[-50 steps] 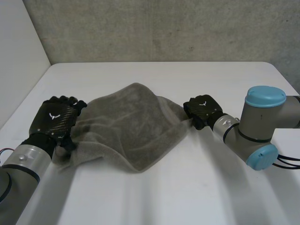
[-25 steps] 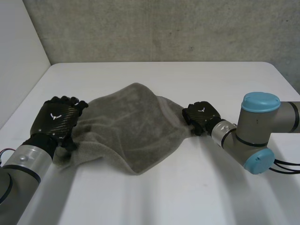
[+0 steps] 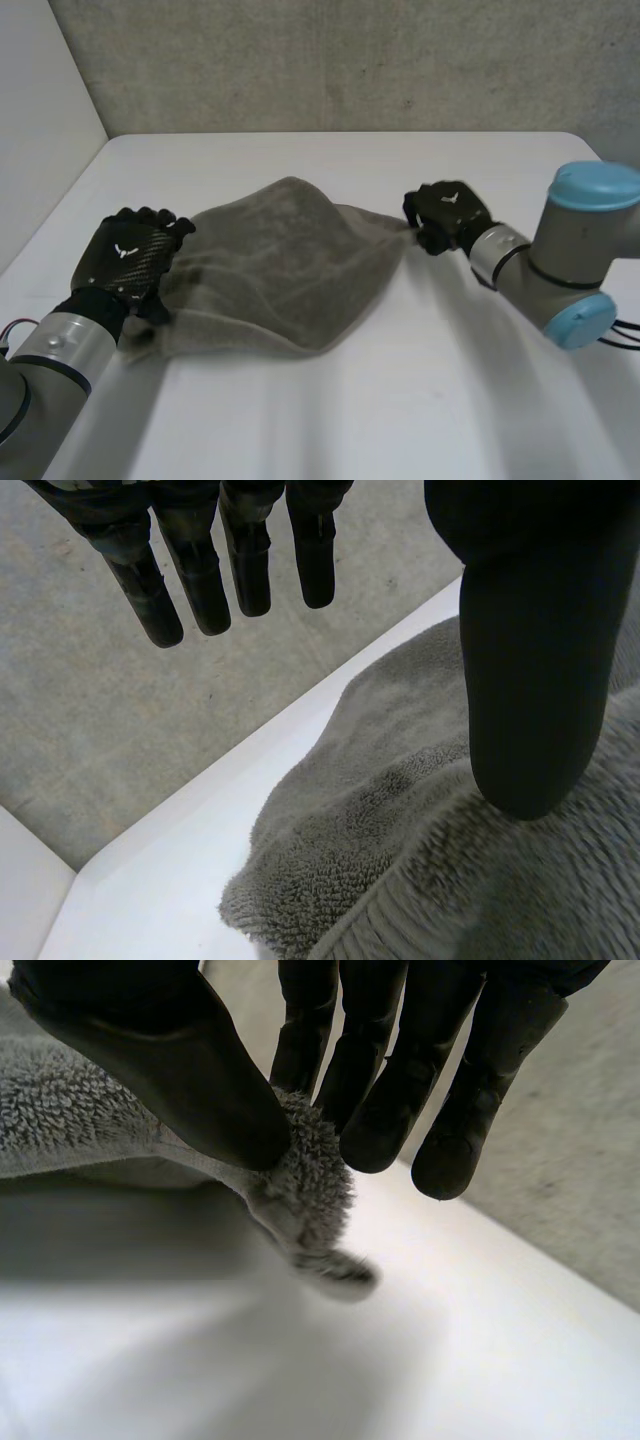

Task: Fold the towel.

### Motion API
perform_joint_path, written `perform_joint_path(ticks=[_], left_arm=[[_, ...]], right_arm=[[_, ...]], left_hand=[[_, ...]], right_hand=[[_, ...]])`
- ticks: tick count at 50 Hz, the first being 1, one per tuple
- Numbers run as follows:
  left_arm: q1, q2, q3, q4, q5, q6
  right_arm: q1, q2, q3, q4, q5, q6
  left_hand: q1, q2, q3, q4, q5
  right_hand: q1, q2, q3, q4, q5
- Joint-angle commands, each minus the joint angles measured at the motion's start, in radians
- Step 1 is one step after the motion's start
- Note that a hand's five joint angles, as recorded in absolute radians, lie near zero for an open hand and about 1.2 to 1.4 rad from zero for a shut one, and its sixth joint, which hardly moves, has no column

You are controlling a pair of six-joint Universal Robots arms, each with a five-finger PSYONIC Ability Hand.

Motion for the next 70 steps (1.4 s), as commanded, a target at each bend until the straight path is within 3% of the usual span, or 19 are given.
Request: perform_joint_path(ticks=[1,9,15,26,36,44,48,50,54,60,64,66,70], left_arm=[[-0.006,0.002,-0.007,-0.011,0.054,0.000],[-0.017,0.037,-0.018,-0.095,0.165,0.002],[-0.020,0.091,-0.012,-0.184,0.204,0.003],[-0.025,0.166,-0.027,-0.339,0.196,-0.011],[-0.026,0.062,-0.041,-0.284,0.187,-0.002],[-0.033,-0.064,-0.017,-0.257,0.117,0.003],[-0.040,-0.101,0.003,-0.257,0.083,0.005],[-0.046,-0.122,0.012,-0.238,0.080,0.003],[-0.048,-0.125,0.009,-0.165,0.081,0.002],[-0.077,-0.119,0.060,-0.102,0.068,0.008],[-0.088,-0.064,0.115,-0.119,0.064,0.008],[-0.082,0.089,0.193,-0.149,0.057,0.002],[-0.072,0.221,0.287,-0.177,0.052,-0.006]], right_arm=[[-0.047,-0.091,0.034,0.013,0.004,0.016],[-0.147,-0.251,0.126,0.080,0.011,-0.036],[-0.193,-0.353,0.235,0.148,0.000,-0.143],[-0.322,-0.484,0.459,0.153,-0.029,-0.275],[-0.394,-0.495,0.566,0.153,-0.143,-0.277],[-0.426,-0.510,0.586,0.156,-0.160,-0.278],[-0.439,-0.510,0.594,0.156,-0.163,-0.278],[-0.442,-0.510,0.597,0.156,-0.170,-0.278],[-0.442,-0.510,0.591,0.156,-0.175,-0.277],[-0.440,-0.534,0.562,0.160,-0.167,-0.269],[-0.432,-0.652,0.469,0.233,-0.167,-0.260],[-0.429,-0.705,0.416,0.280,-0.170,-0.250],[-0.426,-0.820,0.199,0.419,-0.189,-0.177]], left_hand=[[0.091,0.090,0.091,0.091,0.089],[0.138,0.137,0.138,0.138,0.136],[0.199,0.199,0.200,0.200,0.197],[0.188,0.187,0.188,0.188,0.186],[0.182,0.181,0.182,0.182,0.180],[0.302,0.301,0.302,0.302,0.300],[0.420,0.419,0.420,0.420,0.418],[0.791,0.790,0.791,0.791,0.789],[1.052,1.052,1.053,1.053,1.050],[1.053,1.053,1.054,1.054,1.051],[1.053,1.053,1.054,1.054,1.051],[1.053,1.053,1.054,1.054,1.051],[1.053,1.053,1.054,1.054,1.051]], right_hand=[[0.067,0.073,0.059,0.062,0.064],[0.067,0.073,0.059,0.062,0.064],[0.067,0.073,0.059,0.062,0.064],[0.067,0.073,0.059,0.062,0.064],[0.067,0.073,0.059,0.062,0.064],[0.067,0.073,0.059,0.062,0.064],[0.067,0.073,0.059,0.062,0.064],[0.067,0.073,0.059,0.062,0.064],[0.067,0.073,0.059,0.062,0.064],[0.067,0.073,0.059,0.062,0.064],[0.067,0.073,0.059,0.062,0.064],[0.067,0.073,0.059,0.062,0.064],[0.067,0.073,0.059,0.062,0.064]])
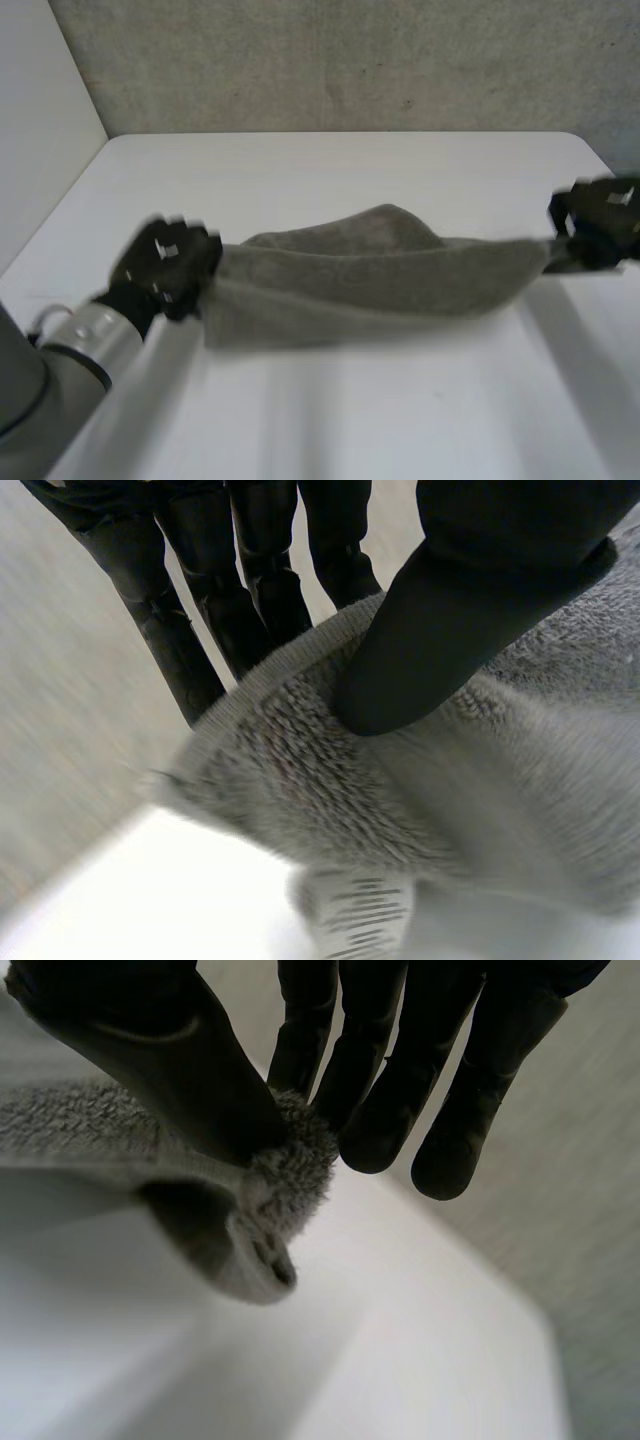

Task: Fold the towel.

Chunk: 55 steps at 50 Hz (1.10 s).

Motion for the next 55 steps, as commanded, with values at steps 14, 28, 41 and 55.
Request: perform_joint_path(ticks=[14,28,41,55], left_arm=[[0.070,0.076,0.450,-0.264,-0.026,-0.123],[0.070,-0.510,0.912,-0.289,-0.054,-0.109],[0.070,-0.394,1.061,0.268,-0.204,-0.177],[0.130,-0.453,0.738,0.176,-0.084,-0.238]], right_arm=[[-0.030,0.038,-0.691,0.665,-0.121,-0.125],[0.317,0.616,-1.023,0.487,0.350,-0.290],[0.345,0.301,-0.794,-0.433,0.469,-0.063],[0.337,0.445,-0.661,0.104,0.299,-0.060]], left_hand=[[0.217,0.181,0.182,0.180,0.203],[0.217,0.181,0.182,0.180,0.203],[0.217,0.181,0.182,0.180,0.203],[0.217,0.181,0.182,0.180,0.203]], right_hand=[[0.067,0.073,0.059,0.062,0.064],[0.067,0.073,0.059,0.062,0.064],[0.067,0.073,0.059,0.062,0.064],[0.067,0.073,0.059,0.062,0.064]])
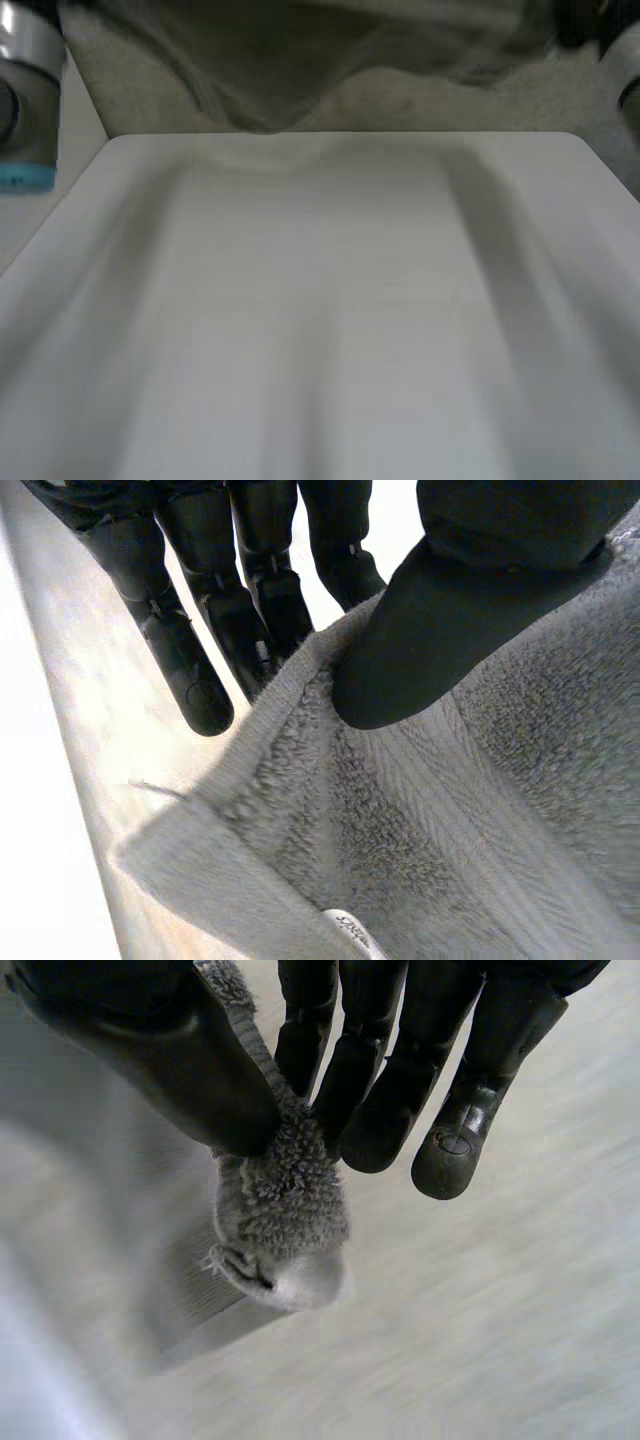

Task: Fold the towel.

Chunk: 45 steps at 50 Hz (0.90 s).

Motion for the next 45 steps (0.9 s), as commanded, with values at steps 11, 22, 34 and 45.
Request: perform_joint_path(ticks=[11,22,34,45], left_arm=[[0.033,-0.253,-0.440,-0.042,0.152,0.130],[0.131,-0.064,-0.626,-0.088,0.186,0.310],[0.200,0.504,-0.957,-0.272,0.313,0.313],[0.187,0.376,-0.922,-0.297,0.305,0.322]], right_arm=[[-0.004,0.221,0.311,0.145,-0.103,-0.003],[-0.055,0.065,0.423,0.179,-0.103,-0.015],[-0.286,-0.297,0.564,0.769,-0.286,-0.407],[-0.281,-0.132,0.388,0.641,-0.272,-0.364]], left_hand=[[0.203,0.179,0.180,0.178,0.191],[0.203,0.179,0.180,0.178,0.191],[0.203,0.179,0.180,0.178,0.191],[0.203,0.179,0.180,0.178,0.191]], right_hand=[[0.067,0.062,0.059,0.062,0.055],[0.067,0.062,0.059,0.062,0.055],[0.067,0.062,0.059,0.062,0.055],[0.067,0.062,0.059,0.062,0.055]])
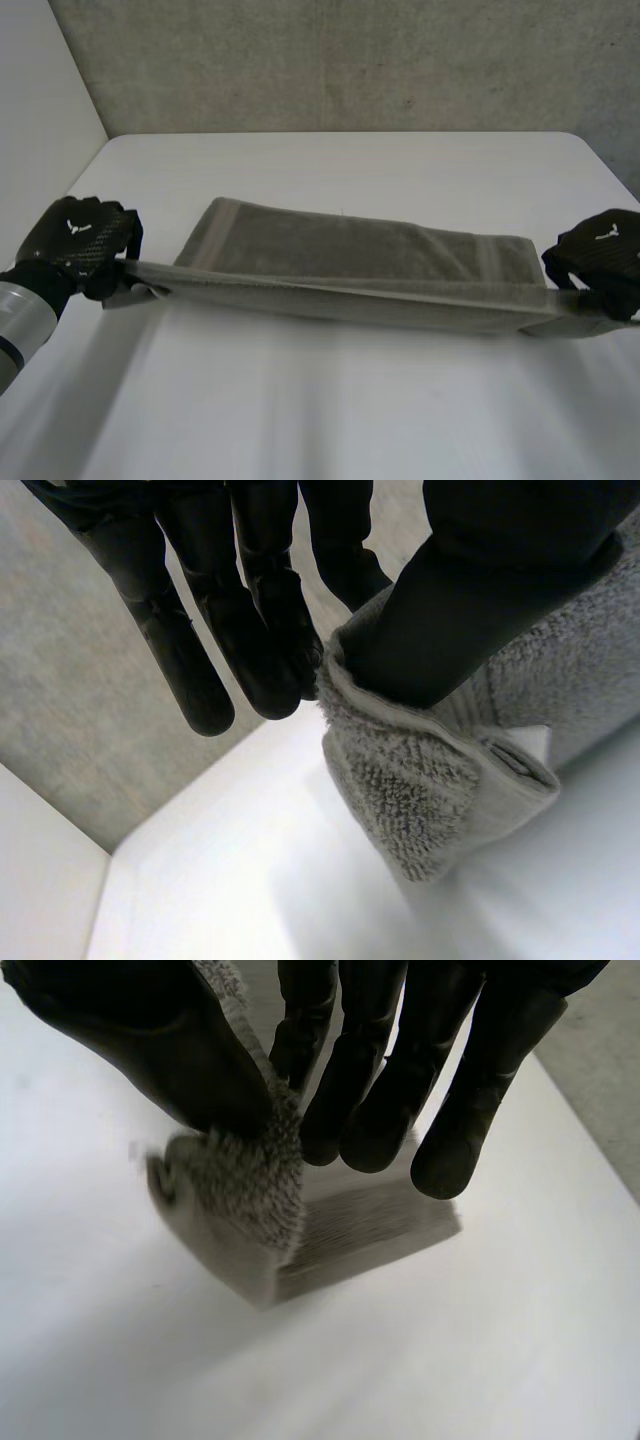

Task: Fold the towel.

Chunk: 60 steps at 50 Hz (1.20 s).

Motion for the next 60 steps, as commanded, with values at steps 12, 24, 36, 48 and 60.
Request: perform_joint_path(ticks=[12,24,36,48,60], left_arm=[[-0.089,-0.503,0.347,0.103,-0.035,0.005],[-0.186,-0.685,0.839,0.096,-0.159,-0.004],[-0.195,-0.503,0.976,0.545,-0.290,-0.215],[-0.118,-0.513,0.697,0.421,-0.185,-0.268],[-0.077,-0.617,0.361,0.418,-0.032,-0.139]], right_arm=[[0.173,0.400,-0.265,-0.212,0.208,0.118],[0.281,0.528,-0.571,-0.598,0.355,0.178],[0.316,0.246,-0.424,-1.137,0.354,0.327],[0.302,0.267,-0.298,-0.773,0.262,0.376],[0.267,0.371,-0.056,-0.758,0.174,0.380]], left_hand=[[0.197,0.179,0.180,0.178,0.191],[0.197,0.179,0.180,0.178,0.191],[0.197,0.179,0.180,0.178,0.191],[0.197,0.179,0.180,0.178,0.191],[0.197,0.179,0.180,0.178,0.191]], right_hand=[[0.067,0.062,0.059,0.062,0.053],[0.067,0.062,0.059,0.062,0.053],[0.067,0.062,0.059,0.062,0.053],[0.067,0.062,0.059,0.062,0.053],[0.067,0.062,0.059,0.062,0.053]])
